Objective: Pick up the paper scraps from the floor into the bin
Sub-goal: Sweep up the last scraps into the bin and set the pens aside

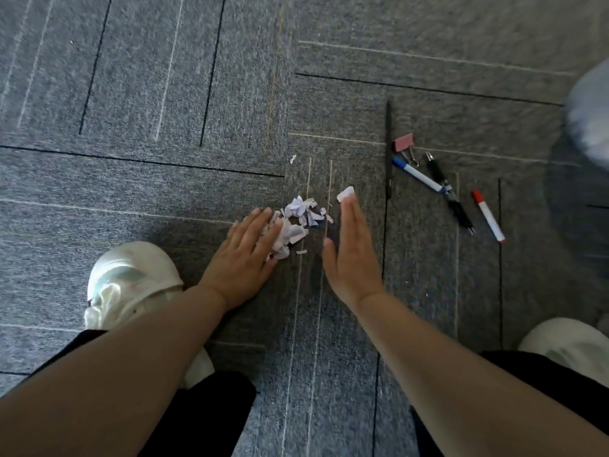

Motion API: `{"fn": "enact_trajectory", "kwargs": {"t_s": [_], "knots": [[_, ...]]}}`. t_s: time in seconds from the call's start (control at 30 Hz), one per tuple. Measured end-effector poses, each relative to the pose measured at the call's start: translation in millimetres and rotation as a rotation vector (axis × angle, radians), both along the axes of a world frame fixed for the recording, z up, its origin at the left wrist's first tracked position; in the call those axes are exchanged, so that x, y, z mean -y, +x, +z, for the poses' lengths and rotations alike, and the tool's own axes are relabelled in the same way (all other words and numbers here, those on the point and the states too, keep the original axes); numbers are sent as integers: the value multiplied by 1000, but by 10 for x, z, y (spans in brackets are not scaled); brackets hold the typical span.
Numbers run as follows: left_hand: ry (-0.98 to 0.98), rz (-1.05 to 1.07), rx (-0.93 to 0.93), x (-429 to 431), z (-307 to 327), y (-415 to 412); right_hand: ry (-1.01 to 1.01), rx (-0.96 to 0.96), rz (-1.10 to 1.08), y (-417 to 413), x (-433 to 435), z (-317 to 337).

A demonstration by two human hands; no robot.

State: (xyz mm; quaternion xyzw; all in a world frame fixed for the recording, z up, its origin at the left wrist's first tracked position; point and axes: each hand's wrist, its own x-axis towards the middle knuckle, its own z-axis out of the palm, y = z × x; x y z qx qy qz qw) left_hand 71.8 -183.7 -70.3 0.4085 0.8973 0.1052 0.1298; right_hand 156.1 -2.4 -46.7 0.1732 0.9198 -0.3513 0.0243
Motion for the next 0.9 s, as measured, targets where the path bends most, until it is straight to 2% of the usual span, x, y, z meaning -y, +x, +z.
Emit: {"fn": "enact_trajectory", "kwargs": {"t_s": [0.07, 0.13, 0.23, 0.3, 0.47, 0.63, 0.7, 0.83, 0.9], "knots": [[-22, 9, -1, -45, 30, 32, 127, 101, 19, 217, -184, -57], [-63, -30, 8, -93, 36, 53, 240, 194, 130, 388, -312, -120], [-158, -66, 13, -178, 25, 38, 393, 281, 324, 459, -320, -204], [-159, -26, 25, -253, 48, -11, 433, 302, 341, 341, -295, -218], [-104, 201, 98, -334, 39, -194, 423, 249, 367, -266, -242, -205], [4, 230, 56, -156, -33, -249, 451, 287, 345, -762, -258, -192], [3, 225, 3, -107, -53, -256, 433, 272, 416, -860, -272, -194], [49, 277, -84, -68, -39, -253, 337, 124, 681, -770, -151, -153], [61, 276, -111, -47, -34, -263, 303, 53, 687, -649, -142, -148]]}}
